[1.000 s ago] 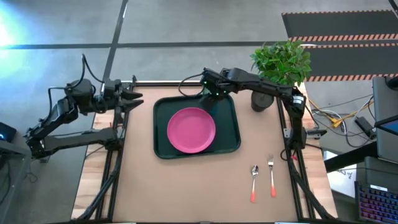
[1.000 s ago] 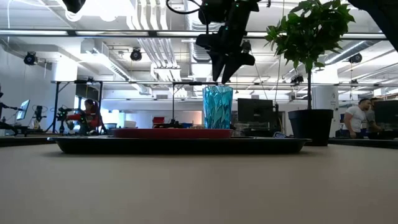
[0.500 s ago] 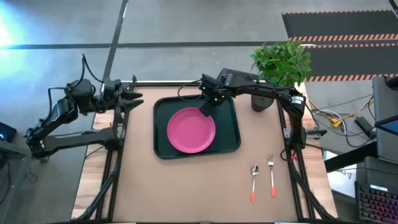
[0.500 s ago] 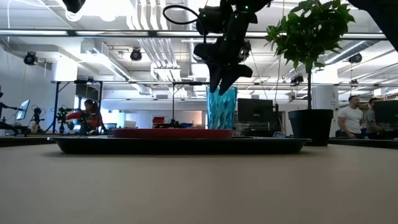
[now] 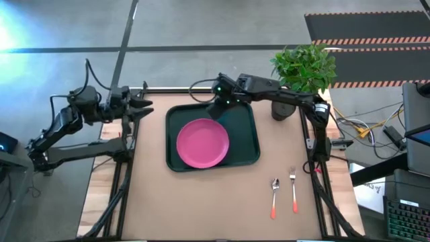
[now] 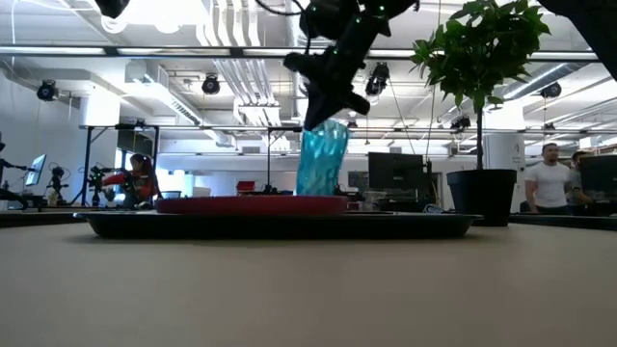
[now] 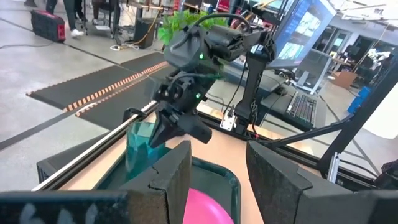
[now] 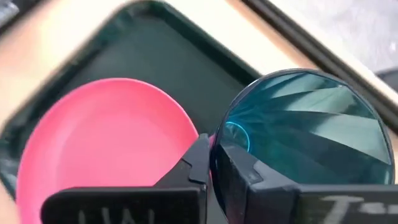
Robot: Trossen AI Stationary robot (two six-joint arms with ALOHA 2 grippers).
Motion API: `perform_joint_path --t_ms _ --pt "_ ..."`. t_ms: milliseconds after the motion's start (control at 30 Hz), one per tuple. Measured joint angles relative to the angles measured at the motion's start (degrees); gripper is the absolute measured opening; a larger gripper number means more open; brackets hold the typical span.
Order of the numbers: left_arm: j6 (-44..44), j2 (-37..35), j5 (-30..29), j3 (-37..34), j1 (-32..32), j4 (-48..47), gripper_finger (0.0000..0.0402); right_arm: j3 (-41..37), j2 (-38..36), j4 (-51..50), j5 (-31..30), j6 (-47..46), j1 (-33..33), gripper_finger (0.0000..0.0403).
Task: Pick and place plate/cup/fork/spoon on tray
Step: Adjust the blue glass on the top left of the black serving tray
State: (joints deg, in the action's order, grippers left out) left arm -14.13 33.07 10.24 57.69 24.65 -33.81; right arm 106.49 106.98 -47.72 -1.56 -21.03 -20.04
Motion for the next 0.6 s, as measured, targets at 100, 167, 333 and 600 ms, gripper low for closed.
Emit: perform_joint_path --t_ms 100,167,333,600 --pt "0.0 -1.4 0.0 0.0 0.0 0.0 0.0136 3.0 0.0 0.5 0.0 0.7 0.0 0.001" --pt "0.0 -2.4 0.0 0.0 0.0 0.1 0.0136 5.1 0.0 0.5 0.0 1.4 0.0 0.001" --pt "0.1 -4.6 0.0 0.0 0.0 0.1 0.0136 8.5 0.0 3.6 0.4 1.7 0.0 0.0009" --pt "0.1 -6.2 -1.5 0.0 0.0 -0.8 0.0136 15.7 8.0 6.1 8.4 1.7 1.1 0.0009"
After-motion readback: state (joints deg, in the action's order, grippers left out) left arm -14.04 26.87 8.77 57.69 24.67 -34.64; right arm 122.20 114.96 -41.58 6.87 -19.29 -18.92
